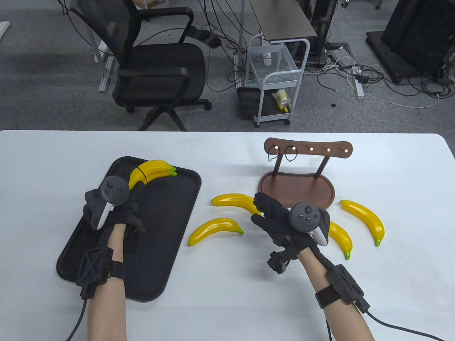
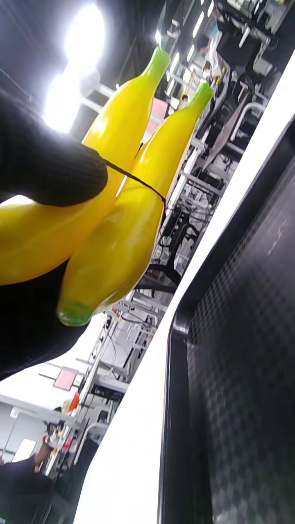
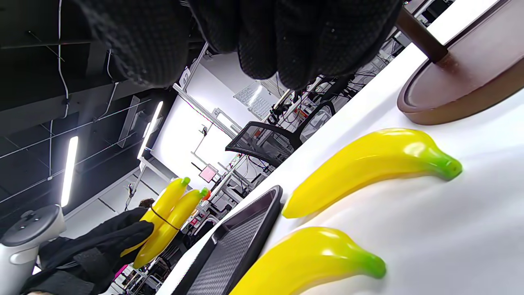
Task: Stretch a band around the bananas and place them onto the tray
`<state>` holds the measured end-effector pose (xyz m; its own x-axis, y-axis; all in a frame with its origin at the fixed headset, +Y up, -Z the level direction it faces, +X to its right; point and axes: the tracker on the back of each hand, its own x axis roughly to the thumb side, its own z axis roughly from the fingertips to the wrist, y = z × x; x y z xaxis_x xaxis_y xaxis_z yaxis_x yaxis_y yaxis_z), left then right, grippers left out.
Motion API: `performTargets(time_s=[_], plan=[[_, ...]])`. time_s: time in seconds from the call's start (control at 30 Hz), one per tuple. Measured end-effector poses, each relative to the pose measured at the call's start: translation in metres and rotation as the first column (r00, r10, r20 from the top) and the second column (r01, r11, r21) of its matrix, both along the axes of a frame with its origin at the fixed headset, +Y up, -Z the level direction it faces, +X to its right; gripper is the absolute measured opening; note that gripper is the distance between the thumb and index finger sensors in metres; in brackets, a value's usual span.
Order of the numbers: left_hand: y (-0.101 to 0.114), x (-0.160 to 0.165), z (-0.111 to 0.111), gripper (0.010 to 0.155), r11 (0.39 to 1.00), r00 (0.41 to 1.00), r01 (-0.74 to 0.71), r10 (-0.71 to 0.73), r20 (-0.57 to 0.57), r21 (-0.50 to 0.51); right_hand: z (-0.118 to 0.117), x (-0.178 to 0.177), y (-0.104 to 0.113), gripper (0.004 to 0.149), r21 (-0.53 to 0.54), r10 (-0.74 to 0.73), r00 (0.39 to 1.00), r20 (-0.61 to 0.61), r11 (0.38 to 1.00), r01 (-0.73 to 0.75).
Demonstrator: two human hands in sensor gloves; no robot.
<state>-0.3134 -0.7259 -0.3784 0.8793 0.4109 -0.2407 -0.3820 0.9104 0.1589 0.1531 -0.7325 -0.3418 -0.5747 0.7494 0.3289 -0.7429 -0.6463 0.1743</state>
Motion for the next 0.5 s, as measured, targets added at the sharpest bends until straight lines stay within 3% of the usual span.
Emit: performTargets(time_s=[0.23,0.5], plan=[[-0.028,-0.031,-0.013,0.064,0.997,0.992,-0.054,0.046,-0.118,-0.061,0.0,0.001,0.0,0.068,0.001,0.013,1.0,0.002,1.0,-0.013],[-0.052,-0.043,-0.016,0.064,0.99,0.983,-0.089,0.07,-0.17,-0.109,0.0,0.001,-0.002,0.068,-0.009,0.032,0.999,-0.006,0.999,-0.032]])
